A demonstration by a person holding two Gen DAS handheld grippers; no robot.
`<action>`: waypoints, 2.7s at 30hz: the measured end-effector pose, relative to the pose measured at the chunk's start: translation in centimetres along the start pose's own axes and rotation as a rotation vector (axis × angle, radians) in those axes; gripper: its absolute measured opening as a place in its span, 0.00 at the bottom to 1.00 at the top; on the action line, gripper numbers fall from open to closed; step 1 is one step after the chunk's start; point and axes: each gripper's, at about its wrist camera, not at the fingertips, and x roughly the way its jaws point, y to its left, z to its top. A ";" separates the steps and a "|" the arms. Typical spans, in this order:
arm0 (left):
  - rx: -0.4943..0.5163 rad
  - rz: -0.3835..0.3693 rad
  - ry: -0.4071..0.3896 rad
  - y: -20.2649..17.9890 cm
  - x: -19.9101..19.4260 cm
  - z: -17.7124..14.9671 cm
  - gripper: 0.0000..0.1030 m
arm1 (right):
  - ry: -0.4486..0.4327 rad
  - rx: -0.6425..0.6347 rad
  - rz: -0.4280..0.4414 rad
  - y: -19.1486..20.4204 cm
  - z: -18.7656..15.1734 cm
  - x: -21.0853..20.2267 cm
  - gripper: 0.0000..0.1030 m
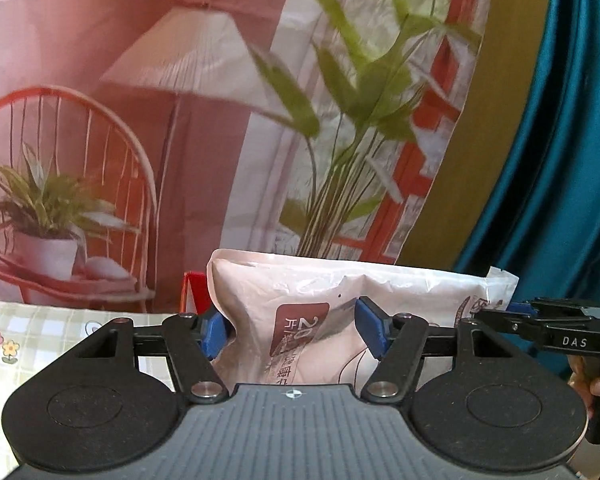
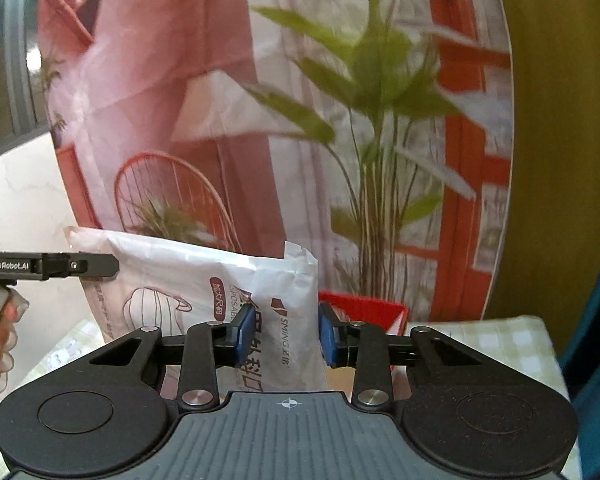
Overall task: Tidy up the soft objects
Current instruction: 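Close the left tool on the mask bag and lift it, then lower the mask bag into the red box and open the left tool, then move the left tool to the blue cotton-pad bag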
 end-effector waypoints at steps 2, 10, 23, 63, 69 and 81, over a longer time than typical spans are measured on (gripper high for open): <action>-0.004 -0.006 0.018 0.4 0.5 -0.1 0.66 | 0.018 0.017 0.001 -0.3 -0.4 0.6 0.28; -0.018 -0.038 0.110 1.3 2.7 -1.6 0.66 | 0.081 0.042 -0.006 -0.8 -1.8 1.4 0.28; -0.017 -0.040 0.242 2.2 4.3 -5.2 0.66 | 0.228 0.104 0.008 -1.4 -6.5 3.5 0.22; 0.023 0.113 0.197 1.2 2.2 -6.4 0.30 | 0.108 -0.004 -0.021 1.2 -6.4 0.1 0.48; 0.025 0.102 0.207 1.0 2.2 -6.8 0.30 | 0.088 0.175 0.013 -0.6 -6.3 1.1 0.31; 0.027 0.092 0.196 0.7 2.0 -7.5 0.30 | 0.096 0.139 -0.015 -0.6 -7.5 1.0 0.06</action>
